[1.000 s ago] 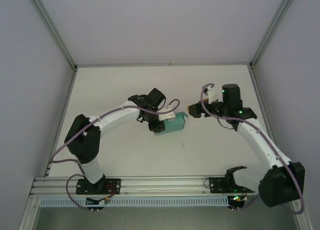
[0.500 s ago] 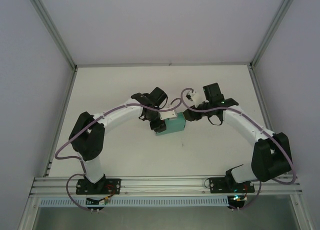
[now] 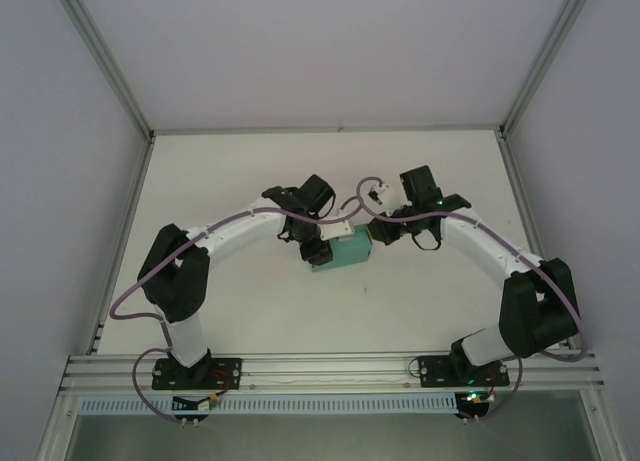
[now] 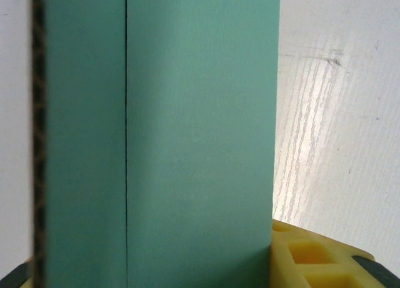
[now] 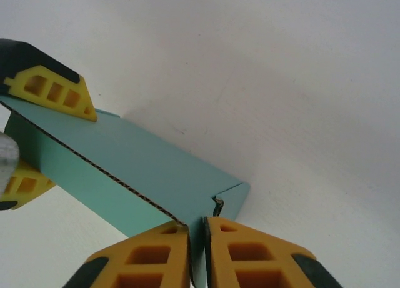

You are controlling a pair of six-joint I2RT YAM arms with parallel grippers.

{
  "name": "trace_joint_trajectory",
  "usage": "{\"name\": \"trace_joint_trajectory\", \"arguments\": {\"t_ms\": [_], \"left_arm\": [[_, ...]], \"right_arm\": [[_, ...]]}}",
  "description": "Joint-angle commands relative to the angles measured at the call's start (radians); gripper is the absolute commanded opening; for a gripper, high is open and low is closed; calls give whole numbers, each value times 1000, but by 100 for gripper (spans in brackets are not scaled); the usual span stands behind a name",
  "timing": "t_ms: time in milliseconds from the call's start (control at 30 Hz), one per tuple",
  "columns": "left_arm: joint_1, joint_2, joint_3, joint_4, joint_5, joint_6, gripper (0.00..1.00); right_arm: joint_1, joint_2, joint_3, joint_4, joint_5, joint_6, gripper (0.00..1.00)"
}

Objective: Assemble paper box

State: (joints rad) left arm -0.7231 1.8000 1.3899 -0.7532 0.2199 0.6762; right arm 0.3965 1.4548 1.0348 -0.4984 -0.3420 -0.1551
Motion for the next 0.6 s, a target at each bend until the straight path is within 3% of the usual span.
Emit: {"name": "trace_joint_trajectory", "arguments": {"t_ms": [0, 100, 200, 333, 567], "left_arm": [[6, -4, -24, 9, 3, -5, 31], [6, -4, -34, 32, 1, -15, 33], [6, 1, -34, 40, 2, -16, 34], [8, 4, -30, 38, -7, -16, 35], [22, -14, -48, 43, 2, -10, 36]], "right_arm": [[20, 10, 26, -5, 15, 82, 7], [67, -2, 0, 33, 118, 241, 1], [139, -40, -109, 194, 206, 346, 1], [204, -35, -195, 310, 446, 376, 0], [208, -44, -272, 405, 465, 325, 0]]}}
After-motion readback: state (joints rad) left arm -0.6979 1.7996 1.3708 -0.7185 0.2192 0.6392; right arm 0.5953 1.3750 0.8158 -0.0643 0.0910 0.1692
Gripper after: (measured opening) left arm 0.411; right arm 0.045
